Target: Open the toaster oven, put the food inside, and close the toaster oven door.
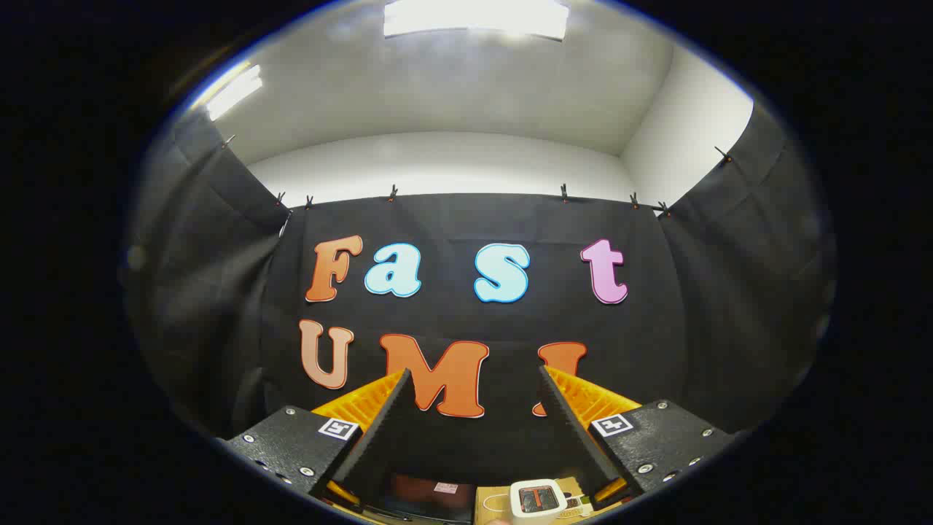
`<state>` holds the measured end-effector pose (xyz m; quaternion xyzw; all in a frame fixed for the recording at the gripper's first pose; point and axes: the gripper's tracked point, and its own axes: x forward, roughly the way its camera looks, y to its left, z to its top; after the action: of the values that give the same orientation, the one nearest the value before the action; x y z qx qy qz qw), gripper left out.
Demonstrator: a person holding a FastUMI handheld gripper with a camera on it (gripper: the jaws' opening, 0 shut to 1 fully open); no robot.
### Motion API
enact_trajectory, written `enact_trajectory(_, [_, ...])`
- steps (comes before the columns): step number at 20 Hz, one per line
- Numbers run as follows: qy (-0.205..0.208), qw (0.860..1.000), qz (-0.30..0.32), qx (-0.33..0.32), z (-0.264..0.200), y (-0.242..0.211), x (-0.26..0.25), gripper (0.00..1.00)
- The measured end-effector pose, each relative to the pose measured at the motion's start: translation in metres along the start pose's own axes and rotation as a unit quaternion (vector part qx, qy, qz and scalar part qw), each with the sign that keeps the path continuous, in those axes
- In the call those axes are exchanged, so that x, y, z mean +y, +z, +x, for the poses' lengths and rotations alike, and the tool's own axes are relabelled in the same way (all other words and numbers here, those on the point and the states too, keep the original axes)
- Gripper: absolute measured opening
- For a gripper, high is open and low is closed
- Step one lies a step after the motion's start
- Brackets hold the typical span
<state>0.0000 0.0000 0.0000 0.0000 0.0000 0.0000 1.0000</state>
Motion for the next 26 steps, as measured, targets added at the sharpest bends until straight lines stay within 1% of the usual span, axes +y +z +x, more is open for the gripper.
enact_trajectory(4, [0.005, 1.0, 0.01, 0.004, 0.003, -0.001, 0.006, 1.0])
enact_trajectory(8, [-0.001, 1.0, 0.007, 0.002, 0.006, 0.002, 0.002, 1.0])
enact_trajectory(12, [0.008, 1.0, 0.01, 0.011, 0.007, -0.004, 0.009, 1.0])
enact_trajectory(15, [0.006, 1.0, 0.005, 0.018, 0.008, -0.011, 0.008, 1.0])
enact_trajectory(22, [0.012, 0.997, 0.014, 0.072, 0.005, -0.062, 0.023, 1.0])
enact_trajectory(26, [0.019, 0.993, 0.035, 0.112, -0.001, -0.106, 0.042, 1.0])
